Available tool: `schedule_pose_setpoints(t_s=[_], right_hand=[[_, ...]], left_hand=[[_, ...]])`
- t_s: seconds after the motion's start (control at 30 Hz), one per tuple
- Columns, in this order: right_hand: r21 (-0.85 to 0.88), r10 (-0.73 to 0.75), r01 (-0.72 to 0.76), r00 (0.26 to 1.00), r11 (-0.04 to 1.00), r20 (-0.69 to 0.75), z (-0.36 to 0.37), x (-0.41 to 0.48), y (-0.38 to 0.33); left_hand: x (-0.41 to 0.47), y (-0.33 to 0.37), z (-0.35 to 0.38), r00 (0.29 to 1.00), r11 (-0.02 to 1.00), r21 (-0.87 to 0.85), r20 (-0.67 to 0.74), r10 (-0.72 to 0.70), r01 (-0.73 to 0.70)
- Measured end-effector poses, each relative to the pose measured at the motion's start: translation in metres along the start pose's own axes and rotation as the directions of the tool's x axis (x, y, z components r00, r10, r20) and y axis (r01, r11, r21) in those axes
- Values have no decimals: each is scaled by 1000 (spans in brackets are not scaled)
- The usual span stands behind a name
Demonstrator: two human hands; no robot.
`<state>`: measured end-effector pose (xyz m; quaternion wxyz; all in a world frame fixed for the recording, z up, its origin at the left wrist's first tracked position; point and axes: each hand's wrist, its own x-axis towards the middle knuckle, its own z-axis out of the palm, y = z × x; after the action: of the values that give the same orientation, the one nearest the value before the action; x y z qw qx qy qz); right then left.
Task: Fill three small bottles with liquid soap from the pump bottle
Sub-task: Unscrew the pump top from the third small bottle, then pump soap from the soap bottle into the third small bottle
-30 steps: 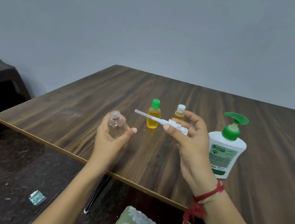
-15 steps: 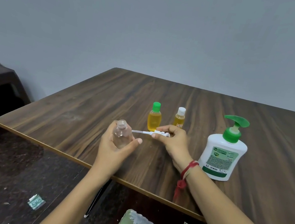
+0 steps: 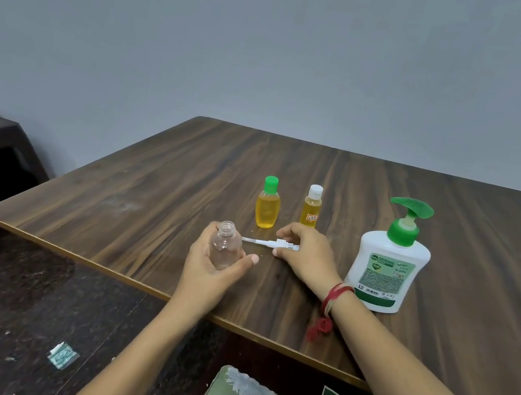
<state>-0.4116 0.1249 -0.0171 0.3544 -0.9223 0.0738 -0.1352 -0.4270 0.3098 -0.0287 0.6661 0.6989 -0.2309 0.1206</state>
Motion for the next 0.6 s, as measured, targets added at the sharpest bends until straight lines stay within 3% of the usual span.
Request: schedule_pose_setpoints(t_s=[0.17,0.23,0.3,0.47,0.53,0.6], right_hand=[[-206,-63,58,998,977,-16,-10,-16,-9],[-325,-197,148,973,934,-121,-16,-37,-16],[-396,-346,229,903,889,-255,-25,-63,-27],[-305,-506,404,685,862,-524,-81,-108,-54],[-219,-484,453,629,864,-609,-111,-116,-55],[-48,-381,484,619,874,-687,-137,-117,-51]], left_hand=[[-2,-2,10,999,1000,-13,31,-12,12],[-2,-3,15,1000,1000,-17,20,-12,12],[-1,-2,23,1000,999,-29,16,-14,15],[-3,-3,53,986,995,-77,164,-44,57],[-4,-4,64,972,994,-75,227,-58,77],[-5,2,76,957,997,-48,288,-45,61]])
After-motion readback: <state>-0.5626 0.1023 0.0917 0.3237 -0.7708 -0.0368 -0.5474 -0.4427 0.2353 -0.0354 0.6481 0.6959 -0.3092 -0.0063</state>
